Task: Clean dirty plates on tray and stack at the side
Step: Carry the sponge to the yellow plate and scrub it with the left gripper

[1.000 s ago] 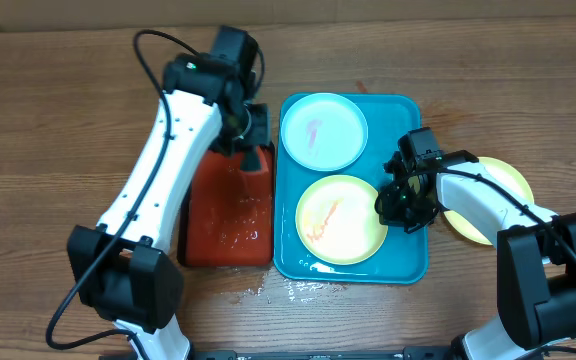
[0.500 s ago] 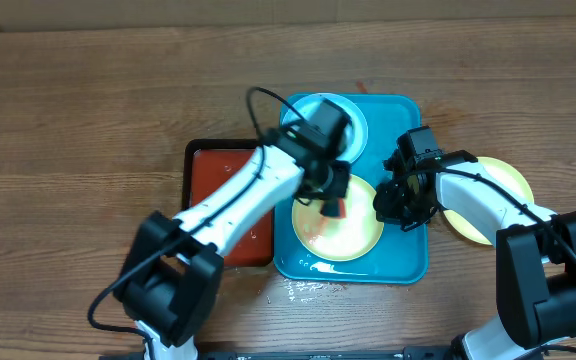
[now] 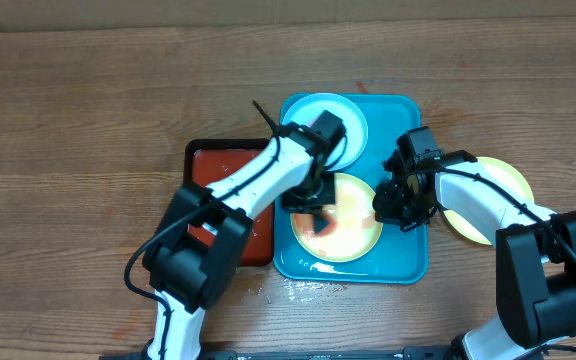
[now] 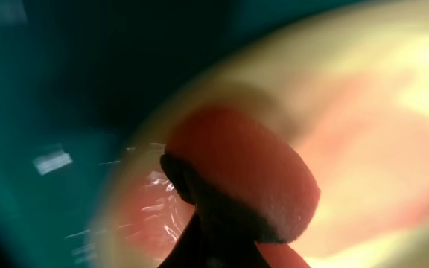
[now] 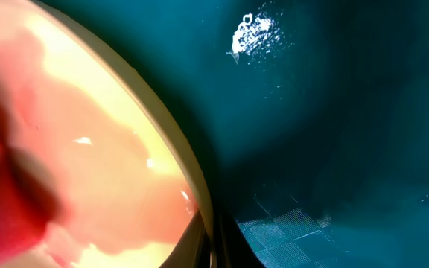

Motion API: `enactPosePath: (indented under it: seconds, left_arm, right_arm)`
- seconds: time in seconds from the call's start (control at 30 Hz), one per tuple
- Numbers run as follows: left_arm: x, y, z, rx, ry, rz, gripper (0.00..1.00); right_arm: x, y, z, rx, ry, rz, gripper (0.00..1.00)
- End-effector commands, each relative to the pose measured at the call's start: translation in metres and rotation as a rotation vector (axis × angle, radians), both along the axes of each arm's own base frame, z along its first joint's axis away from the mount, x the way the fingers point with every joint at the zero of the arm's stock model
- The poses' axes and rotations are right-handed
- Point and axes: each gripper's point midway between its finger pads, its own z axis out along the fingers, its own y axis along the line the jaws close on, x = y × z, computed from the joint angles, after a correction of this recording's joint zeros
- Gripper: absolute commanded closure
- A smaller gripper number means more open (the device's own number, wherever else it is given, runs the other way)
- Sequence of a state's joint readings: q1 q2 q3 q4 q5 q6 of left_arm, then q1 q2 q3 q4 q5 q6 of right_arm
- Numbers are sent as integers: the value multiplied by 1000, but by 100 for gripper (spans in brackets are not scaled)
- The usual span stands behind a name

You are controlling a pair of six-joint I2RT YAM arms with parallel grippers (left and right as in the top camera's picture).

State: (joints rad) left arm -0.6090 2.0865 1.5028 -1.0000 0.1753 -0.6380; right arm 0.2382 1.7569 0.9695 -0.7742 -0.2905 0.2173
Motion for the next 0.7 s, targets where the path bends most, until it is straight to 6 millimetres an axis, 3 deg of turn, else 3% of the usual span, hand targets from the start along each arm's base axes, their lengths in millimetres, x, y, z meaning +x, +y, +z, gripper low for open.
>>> enactPosePath:
  seconds: [0.0, 0.1, 0.17, 0.33, 0.5, 0.57, 0.67]
  left_arm:
    - [28, 53, -5, 201, -77, 11, 96]
    - [35, 57, -6, 199, -99, -46, 96]
    - [38, 45, -8, 146, -107, -71, 96]
    - [30, -14, -11, -83, -94, -141, 96]
    - [6, -79, -15, -343, -21, -221, 96]
    - [-8, -98, -14, -425, 25, -246, 96]
    - [-18, -109, -11, -479, 61, -264, 96]
  right_arm:
    - [-4, -5, -9, -37, 26, -19, 96]
    - [-4, -5, -9, -37, 26, -19, 96]
    - [-4, -5, -9, -37, 26, -19, 96]
    - [-4, -5, -9, -37, 27, -19, 96]
    - [-5, -5, -9, -38, 30, -19, 96]
    - [-5, -5, -9, -38, 32, -19, 96]
    - [-6, -5, -9, -39, 34, -19, 96]
